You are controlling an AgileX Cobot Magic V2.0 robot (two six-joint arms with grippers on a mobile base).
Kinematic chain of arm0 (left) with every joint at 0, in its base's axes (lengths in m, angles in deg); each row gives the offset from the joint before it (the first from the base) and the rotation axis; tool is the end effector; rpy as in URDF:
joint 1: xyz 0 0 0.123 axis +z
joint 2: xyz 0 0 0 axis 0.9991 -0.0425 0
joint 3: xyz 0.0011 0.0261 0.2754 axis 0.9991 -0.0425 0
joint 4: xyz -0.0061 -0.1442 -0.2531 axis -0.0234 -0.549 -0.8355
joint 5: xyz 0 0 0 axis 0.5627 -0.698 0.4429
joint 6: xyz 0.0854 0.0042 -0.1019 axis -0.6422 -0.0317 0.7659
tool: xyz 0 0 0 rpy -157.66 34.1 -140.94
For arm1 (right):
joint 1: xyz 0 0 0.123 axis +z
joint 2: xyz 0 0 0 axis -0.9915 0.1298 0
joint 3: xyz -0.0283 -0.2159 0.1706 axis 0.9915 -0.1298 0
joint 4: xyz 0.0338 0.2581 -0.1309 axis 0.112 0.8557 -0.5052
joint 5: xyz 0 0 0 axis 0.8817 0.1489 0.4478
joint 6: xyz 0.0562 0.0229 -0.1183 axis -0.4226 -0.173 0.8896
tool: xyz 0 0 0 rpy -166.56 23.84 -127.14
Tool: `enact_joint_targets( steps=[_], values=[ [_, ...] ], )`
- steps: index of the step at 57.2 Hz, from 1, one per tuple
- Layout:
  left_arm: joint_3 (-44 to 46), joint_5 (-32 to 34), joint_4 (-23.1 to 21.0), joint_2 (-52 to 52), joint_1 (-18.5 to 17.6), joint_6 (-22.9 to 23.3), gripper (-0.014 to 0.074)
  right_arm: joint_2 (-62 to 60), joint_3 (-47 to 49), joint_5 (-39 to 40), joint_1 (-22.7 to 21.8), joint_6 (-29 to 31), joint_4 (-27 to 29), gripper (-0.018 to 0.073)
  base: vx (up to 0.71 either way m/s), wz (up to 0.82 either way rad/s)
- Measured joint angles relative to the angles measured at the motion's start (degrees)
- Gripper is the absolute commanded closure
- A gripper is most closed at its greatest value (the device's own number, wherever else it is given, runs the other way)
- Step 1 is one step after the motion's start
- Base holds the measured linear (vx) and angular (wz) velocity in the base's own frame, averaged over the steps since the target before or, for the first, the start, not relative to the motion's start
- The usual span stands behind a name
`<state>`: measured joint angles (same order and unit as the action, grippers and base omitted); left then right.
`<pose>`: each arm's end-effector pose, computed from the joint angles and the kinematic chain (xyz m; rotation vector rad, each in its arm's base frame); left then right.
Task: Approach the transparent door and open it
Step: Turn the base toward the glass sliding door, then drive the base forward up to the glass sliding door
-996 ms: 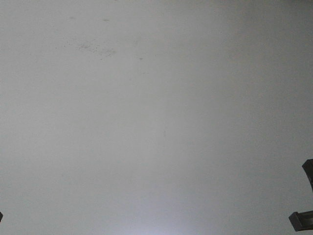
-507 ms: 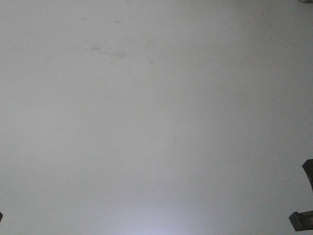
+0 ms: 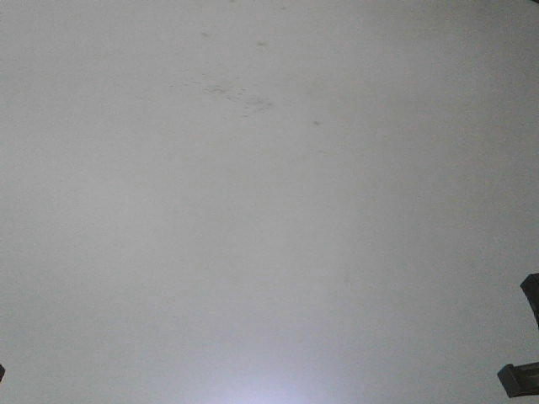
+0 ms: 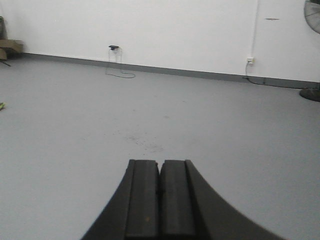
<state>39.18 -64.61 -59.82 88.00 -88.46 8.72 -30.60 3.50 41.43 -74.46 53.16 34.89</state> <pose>0.1461 -0.0052 0.1779 0.0230 1.7122 -0.0366 0.1455 0.0220 0.1857 -0.1038 1.6503 0.1333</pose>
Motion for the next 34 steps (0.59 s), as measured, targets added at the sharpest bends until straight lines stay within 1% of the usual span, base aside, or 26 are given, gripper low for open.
enact_joint_targets(
  steps=[34],
  values=[
    [0.0,0.0,0.0,0.0,0.0,0.0,0.0603,0.0,0.0,0.0,0.0,0.0,0.0,0.0564,0.35,0.48]
  ],
)
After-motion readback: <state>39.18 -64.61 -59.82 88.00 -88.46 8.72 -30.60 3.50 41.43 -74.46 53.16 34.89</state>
